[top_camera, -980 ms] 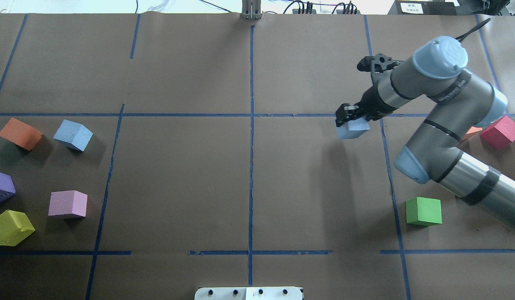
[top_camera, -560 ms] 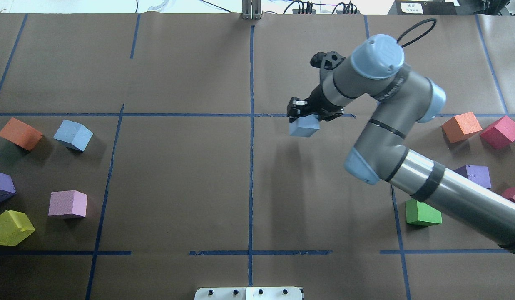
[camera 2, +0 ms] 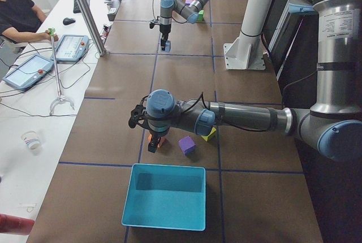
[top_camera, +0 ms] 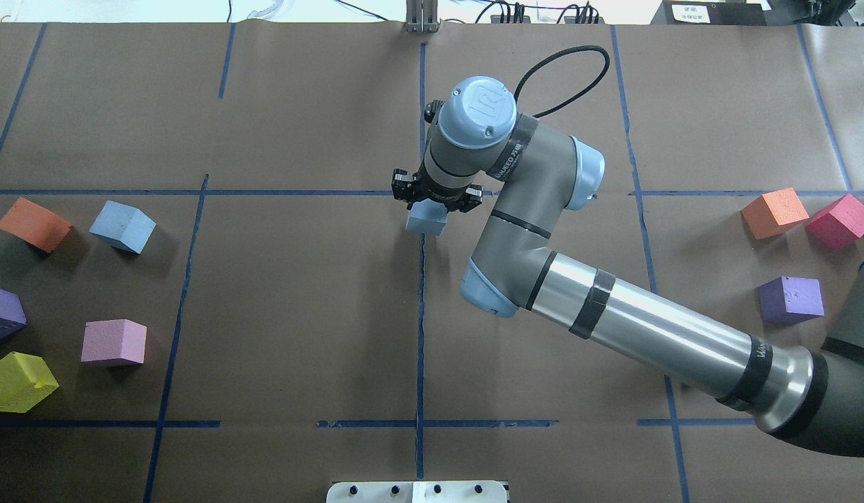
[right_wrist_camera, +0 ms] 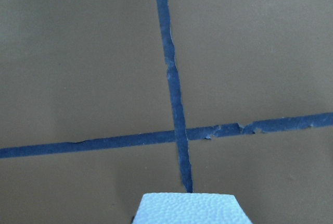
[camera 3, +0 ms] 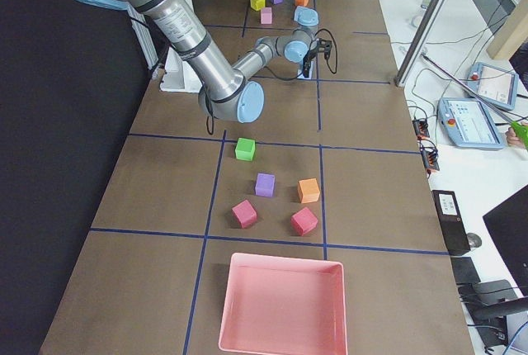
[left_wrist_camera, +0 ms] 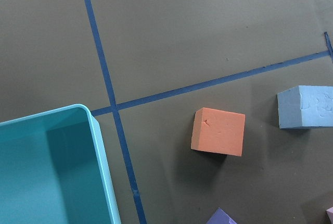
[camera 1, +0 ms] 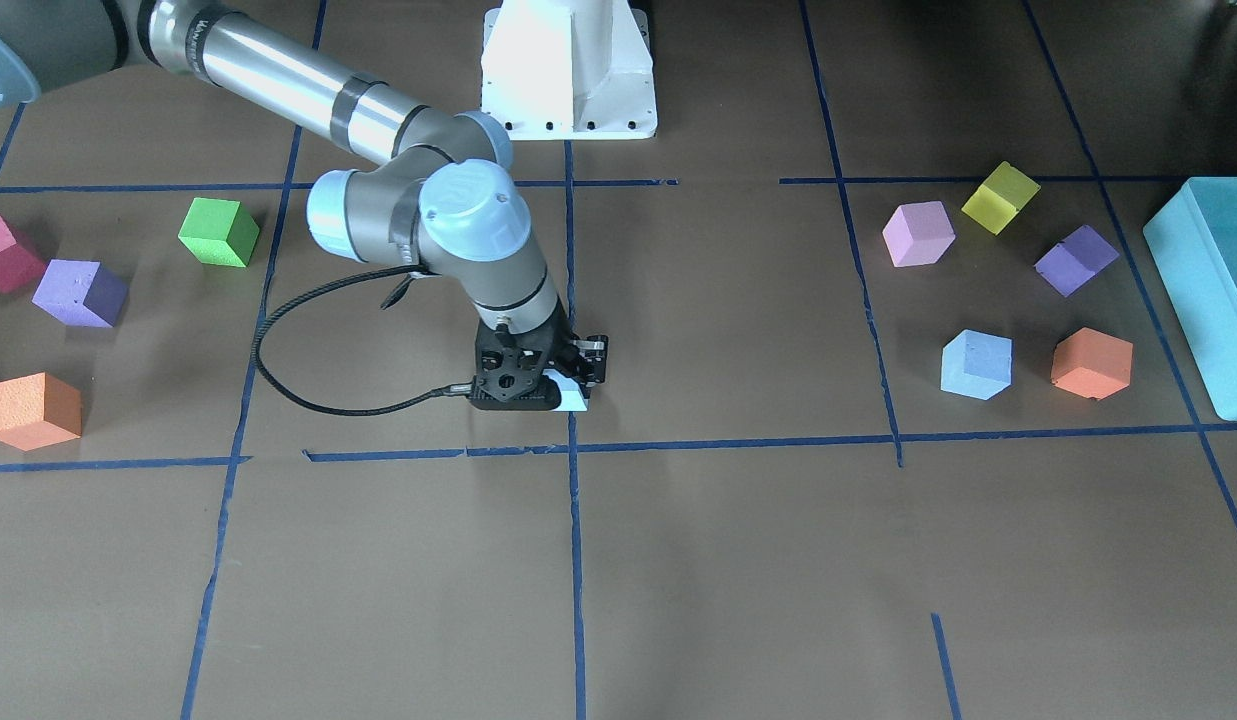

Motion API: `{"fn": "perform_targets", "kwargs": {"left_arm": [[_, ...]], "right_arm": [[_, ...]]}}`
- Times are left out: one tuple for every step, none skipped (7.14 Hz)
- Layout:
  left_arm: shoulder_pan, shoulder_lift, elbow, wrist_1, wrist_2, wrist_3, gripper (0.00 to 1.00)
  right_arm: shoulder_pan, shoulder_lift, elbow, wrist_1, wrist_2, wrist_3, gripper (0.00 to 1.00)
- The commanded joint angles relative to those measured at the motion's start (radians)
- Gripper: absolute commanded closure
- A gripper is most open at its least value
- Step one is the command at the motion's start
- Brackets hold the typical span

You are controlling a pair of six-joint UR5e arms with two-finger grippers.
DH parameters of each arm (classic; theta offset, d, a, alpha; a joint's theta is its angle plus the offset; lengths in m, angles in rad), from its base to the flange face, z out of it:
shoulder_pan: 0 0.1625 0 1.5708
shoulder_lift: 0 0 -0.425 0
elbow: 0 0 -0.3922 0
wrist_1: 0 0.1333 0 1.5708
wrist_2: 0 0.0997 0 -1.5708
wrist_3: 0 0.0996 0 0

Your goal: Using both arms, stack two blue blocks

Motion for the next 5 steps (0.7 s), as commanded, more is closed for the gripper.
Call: {"fn": "perform_targets", "kwargs": {"left_arm": [[0.000,0.007,-0.001,0.000,0.000,0.000,0.00],[0.000,0.007,-0.001,0.000,0.000,0.000,0.00],[0.000,0.008,-0.001,0.000,0.000,0.000,0.00],[0.000,0.008,-0.003,0.000,0.000,0.000,0.00],[0.000,0.008,-0.003,0.000,0.000,0.000,0.00]], "right_arm": [[-0.035,0.026,-0.037,-0.021,-0.045,-0.005,0.97],[-0.045,0.027,-0.051,-0.021,-0.057,-0.006,0.96],[-0.052,0.029,-0.059,-0.021,-0.078,-0.011,0.96],[-0.055,0.029,-0.059,-0.022,-0.079,-0.014,0.89],[-0.057,0.029,-0.060,-0.022,-0.080,-0.015,0.43]]}}
